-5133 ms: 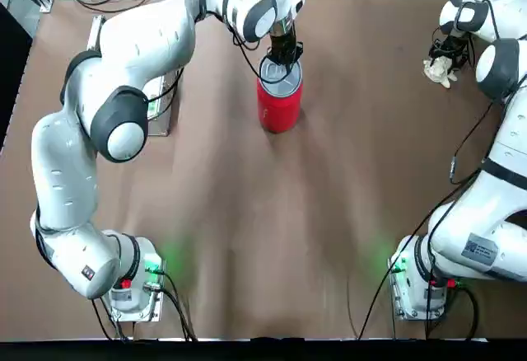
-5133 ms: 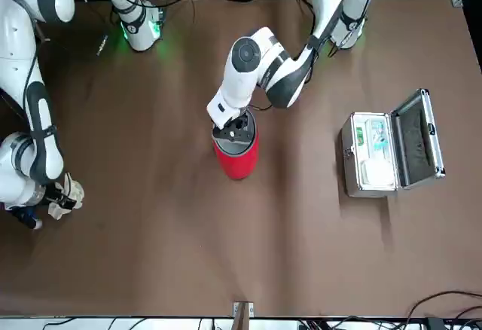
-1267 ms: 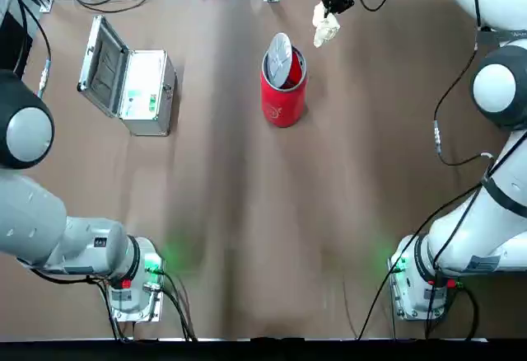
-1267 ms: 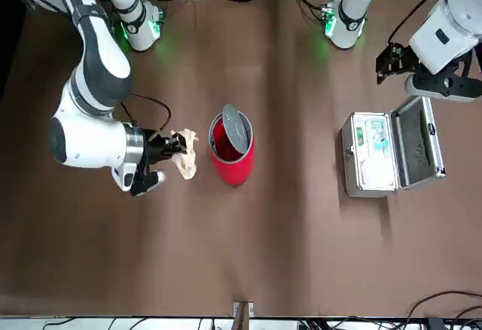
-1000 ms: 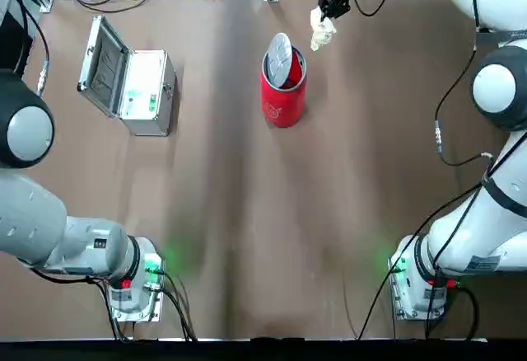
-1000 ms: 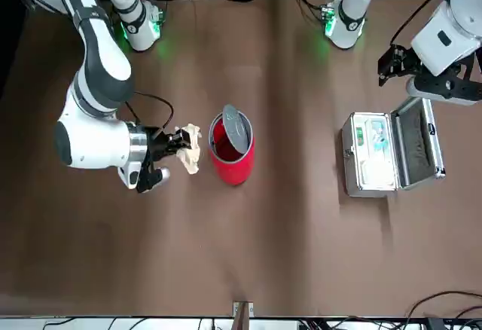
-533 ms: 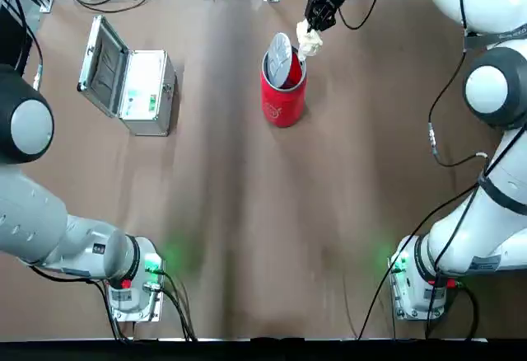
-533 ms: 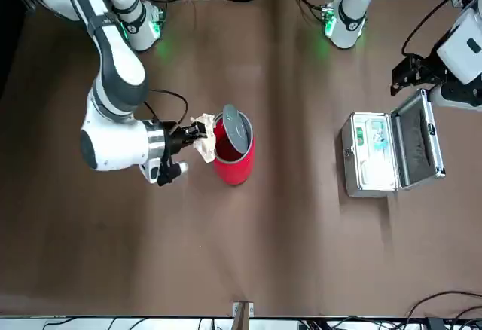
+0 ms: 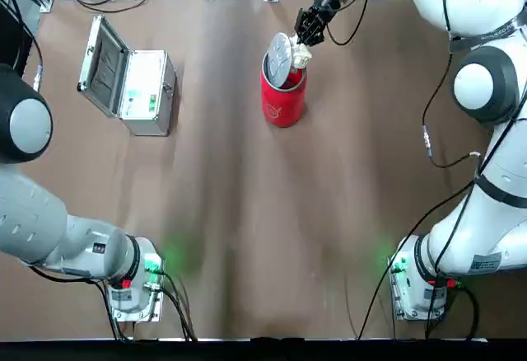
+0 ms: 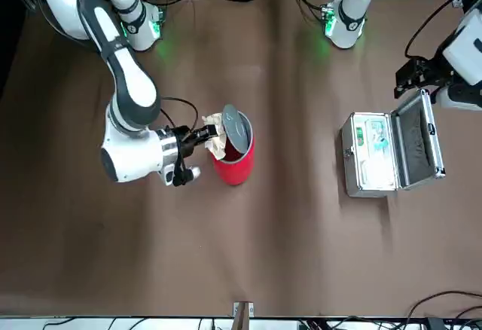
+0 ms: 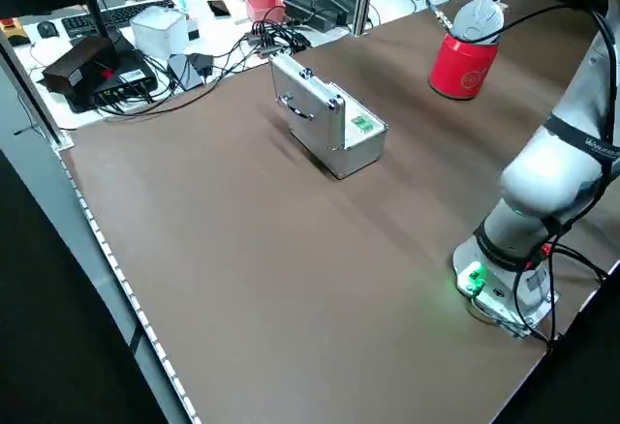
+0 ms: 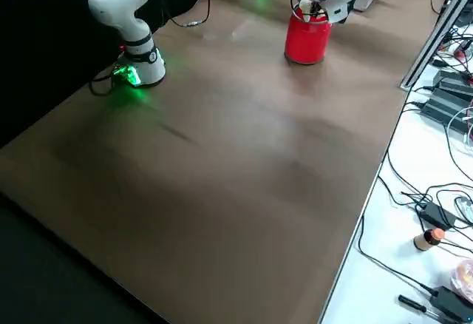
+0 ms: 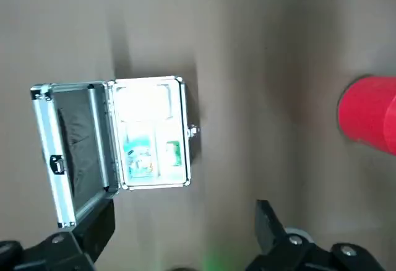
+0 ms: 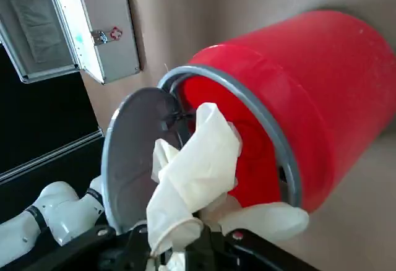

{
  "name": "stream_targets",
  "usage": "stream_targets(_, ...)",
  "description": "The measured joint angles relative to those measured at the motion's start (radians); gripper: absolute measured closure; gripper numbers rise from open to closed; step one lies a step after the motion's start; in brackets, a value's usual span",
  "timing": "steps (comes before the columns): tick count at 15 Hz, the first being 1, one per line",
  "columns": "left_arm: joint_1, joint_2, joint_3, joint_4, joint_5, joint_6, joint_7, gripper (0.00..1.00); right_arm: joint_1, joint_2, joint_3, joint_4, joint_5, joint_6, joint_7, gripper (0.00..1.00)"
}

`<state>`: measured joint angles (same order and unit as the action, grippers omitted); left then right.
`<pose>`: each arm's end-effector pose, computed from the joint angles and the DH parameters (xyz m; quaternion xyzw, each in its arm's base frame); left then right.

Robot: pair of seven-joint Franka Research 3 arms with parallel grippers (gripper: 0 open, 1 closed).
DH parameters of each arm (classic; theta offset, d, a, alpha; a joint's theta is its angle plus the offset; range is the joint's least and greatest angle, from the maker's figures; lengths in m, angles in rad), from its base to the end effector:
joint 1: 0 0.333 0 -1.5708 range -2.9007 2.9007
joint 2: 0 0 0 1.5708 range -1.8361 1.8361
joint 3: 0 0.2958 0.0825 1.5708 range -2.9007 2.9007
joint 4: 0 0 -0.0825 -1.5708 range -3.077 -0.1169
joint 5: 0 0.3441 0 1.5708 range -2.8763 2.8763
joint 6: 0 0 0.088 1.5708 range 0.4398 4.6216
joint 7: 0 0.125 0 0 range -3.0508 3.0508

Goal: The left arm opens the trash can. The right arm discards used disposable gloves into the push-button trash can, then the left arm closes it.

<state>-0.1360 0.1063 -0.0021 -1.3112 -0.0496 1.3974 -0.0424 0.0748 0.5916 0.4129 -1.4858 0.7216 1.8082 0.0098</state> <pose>0.5204 -0.0792 0.6259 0.9983 -0.0518 -0.0122 0.0236 0.5560 0.3198 0.3559 -0.8897 -0.0755 0.2105 0.3980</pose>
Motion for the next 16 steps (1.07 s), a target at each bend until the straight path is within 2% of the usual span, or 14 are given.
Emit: stream_targets(16, 0.058, -0.023, 0.028, -0.008, -0.001, 0.015, 0.003, 0.0, 0.015, 0.085, -0.002, 0.0, 0.023, 0.011, 0.017, 0.93)
